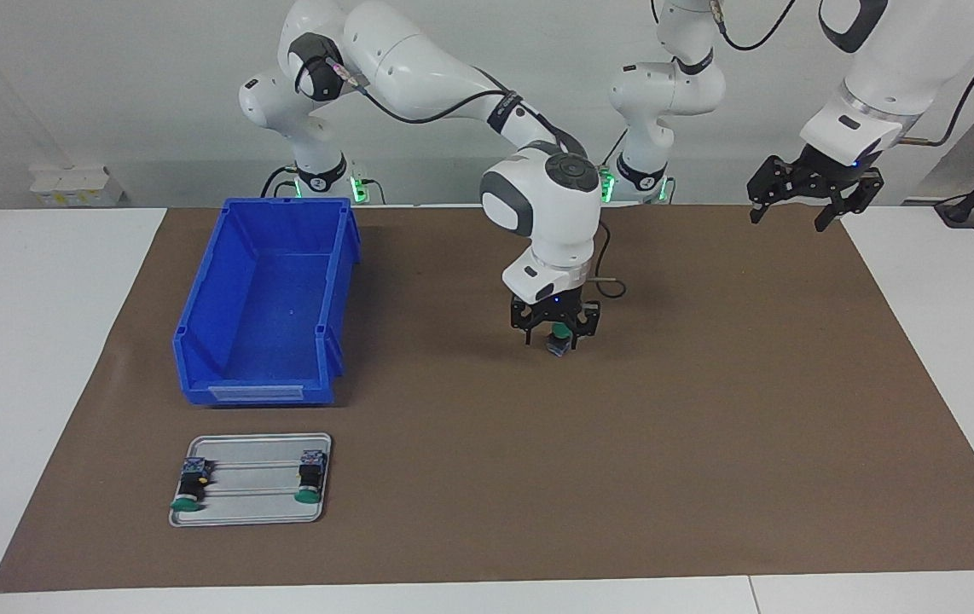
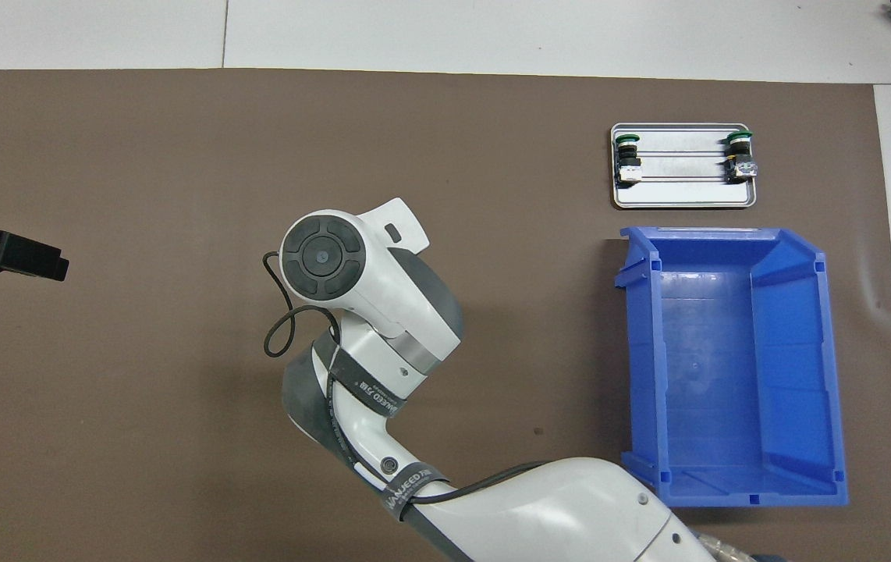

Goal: Place and press button with both arms

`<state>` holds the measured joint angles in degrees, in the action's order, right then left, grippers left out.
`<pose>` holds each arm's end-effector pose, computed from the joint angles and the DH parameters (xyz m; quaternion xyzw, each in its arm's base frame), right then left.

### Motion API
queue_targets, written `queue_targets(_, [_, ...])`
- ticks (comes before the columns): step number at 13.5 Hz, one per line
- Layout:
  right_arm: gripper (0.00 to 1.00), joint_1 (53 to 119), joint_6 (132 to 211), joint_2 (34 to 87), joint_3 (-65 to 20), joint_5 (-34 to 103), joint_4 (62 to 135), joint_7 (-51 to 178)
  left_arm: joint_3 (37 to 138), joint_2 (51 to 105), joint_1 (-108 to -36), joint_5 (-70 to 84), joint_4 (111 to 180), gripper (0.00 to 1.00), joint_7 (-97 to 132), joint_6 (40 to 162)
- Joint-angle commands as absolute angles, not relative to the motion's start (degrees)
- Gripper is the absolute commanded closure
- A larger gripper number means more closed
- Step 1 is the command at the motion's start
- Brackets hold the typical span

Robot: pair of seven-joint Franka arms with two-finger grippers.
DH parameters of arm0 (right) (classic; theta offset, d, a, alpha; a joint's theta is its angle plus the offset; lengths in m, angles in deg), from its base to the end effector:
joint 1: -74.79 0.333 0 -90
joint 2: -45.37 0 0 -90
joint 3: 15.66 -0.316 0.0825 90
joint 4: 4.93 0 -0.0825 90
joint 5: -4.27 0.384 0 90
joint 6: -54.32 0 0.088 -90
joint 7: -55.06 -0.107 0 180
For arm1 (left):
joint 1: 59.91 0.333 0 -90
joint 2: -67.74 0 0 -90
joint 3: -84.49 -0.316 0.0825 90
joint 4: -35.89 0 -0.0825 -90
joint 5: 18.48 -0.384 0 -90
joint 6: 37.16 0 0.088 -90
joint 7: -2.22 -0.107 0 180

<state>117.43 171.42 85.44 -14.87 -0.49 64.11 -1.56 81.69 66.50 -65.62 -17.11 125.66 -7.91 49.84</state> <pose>0.5661 0.5048 0.3805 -0.9906 0.1100 -0.0777 0.0250 0.5417 -0.0299 0.6337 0.9933 -0.1140 -0.0126 0.0133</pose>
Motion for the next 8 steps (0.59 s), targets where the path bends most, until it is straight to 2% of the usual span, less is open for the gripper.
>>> queue_targets(1, [0.20, 117.86, 172.80, 87.03, -14.87, -1.18, 63.10, -3.21, 81.85, 64.67, -65.09, -17.08, 127.82, 0.00, -7.97, 50.55])
queue_targets(8, [0.22, 118.48, 174.29, 86.33, -15.74, 1.45, 65.64, -3.30, 81.85, 64.67, -65.18, -17.08, 127.82, 0.00, -7.97, 50.55])
